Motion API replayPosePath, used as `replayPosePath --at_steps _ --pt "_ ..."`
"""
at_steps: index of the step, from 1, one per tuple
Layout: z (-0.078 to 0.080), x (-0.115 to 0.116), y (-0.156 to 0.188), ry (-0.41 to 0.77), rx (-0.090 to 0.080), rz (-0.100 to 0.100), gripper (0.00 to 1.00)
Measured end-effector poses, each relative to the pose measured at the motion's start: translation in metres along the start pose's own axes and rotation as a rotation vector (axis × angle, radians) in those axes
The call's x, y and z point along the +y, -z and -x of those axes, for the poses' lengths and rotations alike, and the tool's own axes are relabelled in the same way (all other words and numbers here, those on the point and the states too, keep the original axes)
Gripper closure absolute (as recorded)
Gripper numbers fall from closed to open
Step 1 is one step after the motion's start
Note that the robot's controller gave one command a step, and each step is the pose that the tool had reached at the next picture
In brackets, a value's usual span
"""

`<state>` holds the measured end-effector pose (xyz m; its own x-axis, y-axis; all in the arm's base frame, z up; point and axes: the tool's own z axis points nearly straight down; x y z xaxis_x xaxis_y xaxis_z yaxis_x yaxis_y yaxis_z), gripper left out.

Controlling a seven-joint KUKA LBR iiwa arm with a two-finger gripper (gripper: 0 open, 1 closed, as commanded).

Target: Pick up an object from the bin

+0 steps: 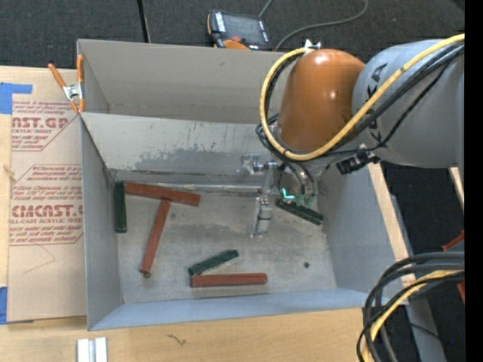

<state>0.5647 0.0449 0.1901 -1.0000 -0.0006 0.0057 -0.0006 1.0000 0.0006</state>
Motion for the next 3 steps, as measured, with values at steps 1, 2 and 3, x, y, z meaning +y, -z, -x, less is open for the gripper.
replayPosePath --at_steps 1,2,3 --pt "-0.073 0.002 -0.082 -0.196 0.004 -0.001 0.00" --pt "-0.079 0.047 -0.123 -0.165 -0.005 0.001 0.00" --pt "-0.079 0.045 -0.121 -0.169 -0.005 0.000 1.00"
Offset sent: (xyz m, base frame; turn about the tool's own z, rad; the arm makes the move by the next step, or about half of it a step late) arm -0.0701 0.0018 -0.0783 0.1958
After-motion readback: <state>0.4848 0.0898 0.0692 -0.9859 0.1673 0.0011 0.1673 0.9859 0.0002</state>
